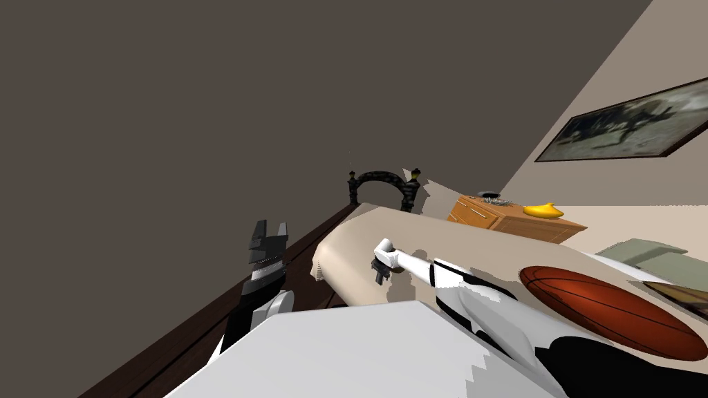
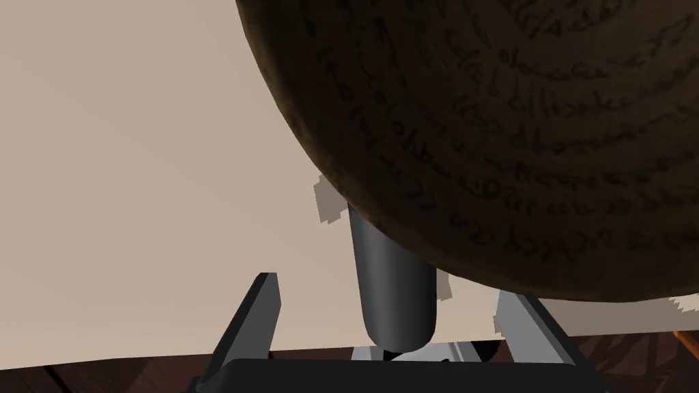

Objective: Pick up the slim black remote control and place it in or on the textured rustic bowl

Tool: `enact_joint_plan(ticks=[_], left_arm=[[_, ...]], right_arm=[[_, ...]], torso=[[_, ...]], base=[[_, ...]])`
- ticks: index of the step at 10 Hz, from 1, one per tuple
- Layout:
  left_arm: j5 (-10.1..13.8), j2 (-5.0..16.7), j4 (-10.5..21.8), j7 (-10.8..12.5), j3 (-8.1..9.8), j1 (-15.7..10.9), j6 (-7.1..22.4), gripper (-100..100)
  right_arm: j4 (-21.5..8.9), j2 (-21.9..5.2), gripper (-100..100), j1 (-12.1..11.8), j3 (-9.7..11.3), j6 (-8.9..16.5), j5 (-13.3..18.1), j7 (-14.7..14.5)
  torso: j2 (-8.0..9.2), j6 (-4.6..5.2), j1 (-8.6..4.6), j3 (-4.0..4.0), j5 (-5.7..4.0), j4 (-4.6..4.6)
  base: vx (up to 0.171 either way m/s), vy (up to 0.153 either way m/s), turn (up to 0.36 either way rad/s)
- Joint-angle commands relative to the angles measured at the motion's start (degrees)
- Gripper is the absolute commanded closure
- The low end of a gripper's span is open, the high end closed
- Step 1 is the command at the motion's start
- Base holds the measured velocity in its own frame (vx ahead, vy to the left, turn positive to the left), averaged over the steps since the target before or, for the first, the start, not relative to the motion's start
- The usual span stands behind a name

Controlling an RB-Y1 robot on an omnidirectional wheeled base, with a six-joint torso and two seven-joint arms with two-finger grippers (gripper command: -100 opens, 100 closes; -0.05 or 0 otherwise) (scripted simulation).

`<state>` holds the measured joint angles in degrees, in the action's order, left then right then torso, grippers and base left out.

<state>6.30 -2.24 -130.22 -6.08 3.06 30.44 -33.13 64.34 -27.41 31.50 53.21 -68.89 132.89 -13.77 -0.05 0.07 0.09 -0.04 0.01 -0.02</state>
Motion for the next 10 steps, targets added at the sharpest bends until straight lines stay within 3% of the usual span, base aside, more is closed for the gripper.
enact_joint_plan(ticks=[1,4,5,6,10], left_arm=[[0.00,0.00,0.00,0.00,0.00,0.00,0.00,0],[0.00,0.00,0.00,0.00,0.00,0.00,0.00,0],[0.00,0.00,0.00,0.00,0.00,0.00,0.00,0],[0.00,0.00,0.00,0.00,0.00,0.00,0.00,0],[0.00,0.00,0.00,0.00,0.00,0.00,0.00,0]], right_arm=[[-0.73,0.16,-100,-1.14,0.47,1.67,0.52,-0.08],[-1.83,0.40,-100,-2.86,1.18,4.17,1.30,-0.21],[-1.30,0.20,-100,-2.63,1.05,3.50,1.17,-0.03],[-1.41,0.23,100,-2.67,1.07,3.71,1.19,-0.10],[-1.40,0.19,100,-2.68,1.10,3.60,1.20,-0.14]], torso=[[0.00,0.00,0.00,0.00,0.00,0.00],[-0.07,0.00,0.01,-0.04,0.00,-0.02],[-0.08,0.00,0.02,-0.04,0.00,-0.02],[-0.02,0.00,0.01,-0.01,0.00,0.00],[-0.05,-0.02,0.00,-0.03,-0.05,-0.01]], base=[[0.023,0.008,0.026],[0.036,0.009,0.019],[0.015,0.005,0.002],[0.000,0.000,0.000],[0.000,0.000,0.000]])
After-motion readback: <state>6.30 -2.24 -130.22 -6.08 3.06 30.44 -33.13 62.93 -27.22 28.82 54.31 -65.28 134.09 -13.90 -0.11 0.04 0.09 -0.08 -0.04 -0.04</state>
